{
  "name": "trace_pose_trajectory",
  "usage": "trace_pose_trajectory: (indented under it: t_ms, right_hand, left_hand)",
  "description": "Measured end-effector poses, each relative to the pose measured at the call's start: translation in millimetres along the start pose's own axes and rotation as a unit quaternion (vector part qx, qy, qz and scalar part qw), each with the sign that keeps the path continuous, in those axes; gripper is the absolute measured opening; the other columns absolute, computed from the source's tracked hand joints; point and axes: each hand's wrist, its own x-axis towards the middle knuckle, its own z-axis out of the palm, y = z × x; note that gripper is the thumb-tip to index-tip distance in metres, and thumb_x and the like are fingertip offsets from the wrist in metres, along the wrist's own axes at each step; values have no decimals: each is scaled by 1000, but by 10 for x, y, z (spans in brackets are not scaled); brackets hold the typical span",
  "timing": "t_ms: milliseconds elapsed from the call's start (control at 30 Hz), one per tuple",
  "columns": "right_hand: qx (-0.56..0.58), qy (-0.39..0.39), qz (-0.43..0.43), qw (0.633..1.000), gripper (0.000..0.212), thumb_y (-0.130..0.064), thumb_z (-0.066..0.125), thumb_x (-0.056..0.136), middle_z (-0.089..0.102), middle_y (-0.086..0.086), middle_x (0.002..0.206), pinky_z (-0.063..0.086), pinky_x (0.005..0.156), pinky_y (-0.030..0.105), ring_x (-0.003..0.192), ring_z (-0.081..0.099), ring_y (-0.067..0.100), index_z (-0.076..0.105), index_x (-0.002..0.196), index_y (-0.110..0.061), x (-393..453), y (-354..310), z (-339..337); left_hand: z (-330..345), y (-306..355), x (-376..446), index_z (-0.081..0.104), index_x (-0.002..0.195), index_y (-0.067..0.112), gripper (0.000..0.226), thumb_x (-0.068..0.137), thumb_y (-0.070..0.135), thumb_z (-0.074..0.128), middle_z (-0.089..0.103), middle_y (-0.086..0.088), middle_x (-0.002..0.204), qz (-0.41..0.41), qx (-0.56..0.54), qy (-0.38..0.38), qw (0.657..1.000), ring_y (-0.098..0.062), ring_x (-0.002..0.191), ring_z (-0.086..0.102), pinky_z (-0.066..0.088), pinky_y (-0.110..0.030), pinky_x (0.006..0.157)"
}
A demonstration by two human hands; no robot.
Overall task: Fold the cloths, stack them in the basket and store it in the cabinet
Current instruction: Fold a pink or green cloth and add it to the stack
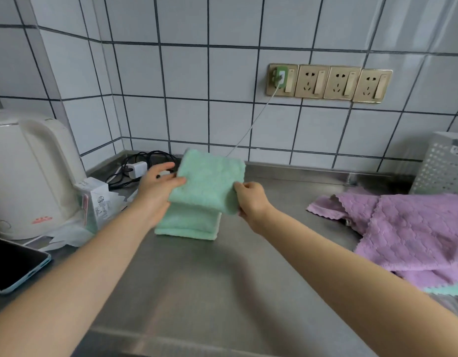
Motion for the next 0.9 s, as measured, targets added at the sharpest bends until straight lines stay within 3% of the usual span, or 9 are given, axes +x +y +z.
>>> trace_pose_trajectory:
  t_ms: [100, 200, 300, 400, 467, 567, 633, 767, 900]
  right_hand:
    - [-61, -9, 47, 997, 23, -22, 44, 93, 44, 9, 73, 39, 67, 35, 77, 46, 26, 44, 72, -13, 251, 180, 321]
    - [-138, -11, 110, 984, 17, -19, 45, 94, 52, 14, 99, 44, 75, 35, 91, 52, 29, 50, 103, -5, 282, 378, 425]
    - [-156, 2, 82, 984, 26, -18, 42, 94, 50, 15, 111, 47, 82, 35, 95, 50, 29, 43, 115, -3, 277, 355, 414]
    - [-116, -3, 45, 992, 30, -17, 40, 93, 50, 12, 113, 50, 91, 46, 101, 54, 30, 36, 121, -9, 204, 255, 404]
    - [-102, -20, 30, 994, 32, -16, 40, 91, 52, 13, 115, 51, 90, 46, 101, 56, 30, 34, 123, -14, 143, 247, 412]
    - [-128, -46, -7, 991, 37, -14, 39, 91, 55, 11, 112, 47, 74, 33, 88, 54, 26, 35, 128, -19, 70, 264, 441]
    - [-151, -47, -35, 987, 41, -11, 36, 92, 54, 10, 109, 41, 70, 29, 84, 51, 25, 34, 131, -22, 67, 290, 458]
    - [-255, -41, -103, 960, 46, -3, 30, 91, 55, 17, 97, 36, 69, 27, 81, 47, 27, 41, 132, -20, 138, 371, 456]
    - [-337, -52, -122, 932, 44, -3, 30, 93, 46, 19, 121, 35, 77, 23, 89, 46, 28, 42, 134, -14, 138, 474, 468]
  left_hand:
    - [-286, -228, 251, 53, 122, 7, 47, 80, -10, 65, 61, -15, 115, -22, 82, 15, 996, -25, 92, 64, 53, -36, 77]
    - [-514, -547, 316, 52, 126, 2, 50, 80, -5, 68, 60, -17, 119, -76, 142, 19, 987, -29, 104, 61, 50, -39, 89]
    - [-581, -646, 358, 56, 119, 5, 40, 81, -6, 66, 61, -13, 110, -56, 124, 21, 990, -23, 93, 62, 51, -33, 76]
    - [-530, -541, 363, 59, 109, 8, 32, 83, -11, 60, 63, -10, 105, -42, 83, 11, 996, -19, 85, 62, 50, -30, 70]
    - [-538, -512, 384, 65, 101, 12, 28, 85, -9, 57, 64, -9, 106, -41, 73, 11, 996, -21, 89, 61, 50, -32, 71]
    - [-585, -540, 396, 75, 88, 22, 35, 86, -5, 52, 66, -4, 111, -24, 163, 7, 986, -23, 101, 57, 45, -37, 83]
    - [-590, -560, 360, 76, 92, 22, 27, 87, 2, 57, 67, 4, 108, -18, 216, -11, 976, -18, 111, 56, 43, -33, 97]
    - [-565, -568, 279, 71, 107, 25, 27, 81, 26, 73, 58, 9, 112, 35, 327, -48, 943, -9, 107, 52, 38, -23, 90]
    - [-569, -645, 257, 65, 118, 19, 40, 79, 25, 75, 47, 0, 121, 93, 413, -70, 903, -13, 105, 50, 35, -11, 86]
